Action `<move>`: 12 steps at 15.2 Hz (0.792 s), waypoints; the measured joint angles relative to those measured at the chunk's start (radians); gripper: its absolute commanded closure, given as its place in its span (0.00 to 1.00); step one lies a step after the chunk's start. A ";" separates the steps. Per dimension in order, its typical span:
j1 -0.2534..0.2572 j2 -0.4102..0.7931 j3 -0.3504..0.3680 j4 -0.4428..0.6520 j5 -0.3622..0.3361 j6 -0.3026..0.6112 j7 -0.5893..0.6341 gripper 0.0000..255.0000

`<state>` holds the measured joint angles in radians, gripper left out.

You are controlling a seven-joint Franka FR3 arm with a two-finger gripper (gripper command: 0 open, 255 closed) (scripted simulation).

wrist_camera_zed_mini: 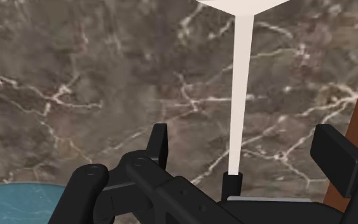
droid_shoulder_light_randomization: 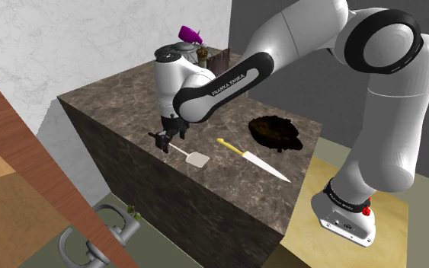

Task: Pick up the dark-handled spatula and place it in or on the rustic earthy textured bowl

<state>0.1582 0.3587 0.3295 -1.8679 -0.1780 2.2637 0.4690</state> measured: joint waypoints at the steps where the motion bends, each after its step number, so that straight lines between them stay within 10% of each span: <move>1: 0.000 0.000 0.000 0.000 0.000 0.000 0.000 1.00; 12: -0.001 -0.007 0.002 0.008 0.004 -0.014 -0.002 1.00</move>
<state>0.1577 0.3520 0.3314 -1.8597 -0.1742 2.2492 0.4666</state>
